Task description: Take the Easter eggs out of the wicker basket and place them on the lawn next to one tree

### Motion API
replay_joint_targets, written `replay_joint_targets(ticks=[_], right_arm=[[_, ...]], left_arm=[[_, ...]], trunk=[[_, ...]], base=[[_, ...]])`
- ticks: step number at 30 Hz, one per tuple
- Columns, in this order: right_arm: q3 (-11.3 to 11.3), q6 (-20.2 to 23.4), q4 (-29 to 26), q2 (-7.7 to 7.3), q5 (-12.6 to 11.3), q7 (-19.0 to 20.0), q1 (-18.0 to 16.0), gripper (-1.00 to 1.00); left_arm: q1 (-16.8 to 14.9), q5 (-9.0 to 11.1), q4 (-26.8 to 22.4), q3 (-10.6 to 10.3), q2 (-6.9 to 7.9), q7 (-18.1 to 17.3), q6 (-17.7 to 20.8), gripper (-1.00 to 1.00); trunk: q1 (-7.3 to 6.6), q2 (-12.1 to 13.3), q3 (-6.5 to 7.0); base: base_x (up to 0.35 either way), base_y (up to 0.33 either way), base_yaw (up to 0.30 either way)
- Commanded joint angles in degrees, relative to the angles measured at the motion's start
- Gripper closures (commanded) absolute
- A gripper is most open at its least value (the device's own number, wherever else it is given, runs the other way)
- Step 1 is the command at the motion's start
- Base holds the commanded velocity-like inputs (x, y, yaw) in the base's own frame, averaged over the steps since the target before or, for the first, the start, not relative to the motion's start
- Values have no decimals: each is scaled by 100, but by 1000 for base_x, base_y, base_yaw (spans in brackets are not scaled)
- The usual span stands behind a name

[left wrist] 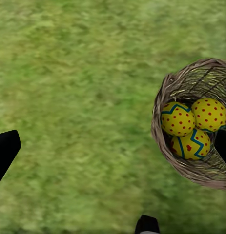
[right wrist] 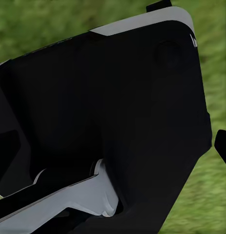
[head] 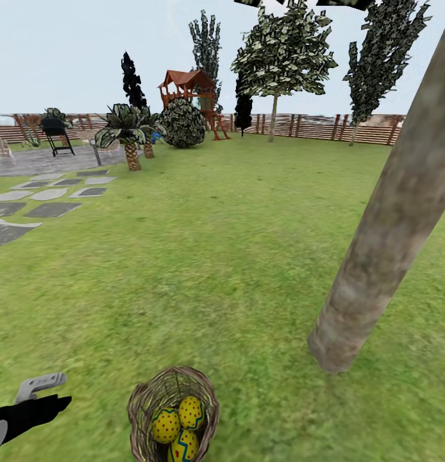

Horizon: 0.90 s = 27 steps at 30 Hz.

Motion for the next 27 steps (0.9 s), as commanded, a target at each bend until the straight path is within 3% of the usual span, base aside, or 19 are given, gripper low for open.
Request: replay_joint_targets(ticks=[1,8,21,27], right_arm=[[-4,34,-13,0,-57,9,0,-100],[-4,34,-13,0,-58,9,1,-100],[-4,-96,-65,12,-59,9,0,-100],[12,-155,40,-176,-54,11,7,-100]], left_arm=[[-5,48,-4,0,1,30,28,-100],[-6,-108,-3,-29,1,105,28,-100],[-10,-167,22,-136,1,128,28,-100],[-10,-171,48,-300,1,162,28,-100]], trunk=[[1,-6,-8],[1,-6,-8],[1,-6,-8],[1,-6,-8]], base=[[0,-18,0],[-13,-82,0],[-1,-12,0],[0,-32,0]])
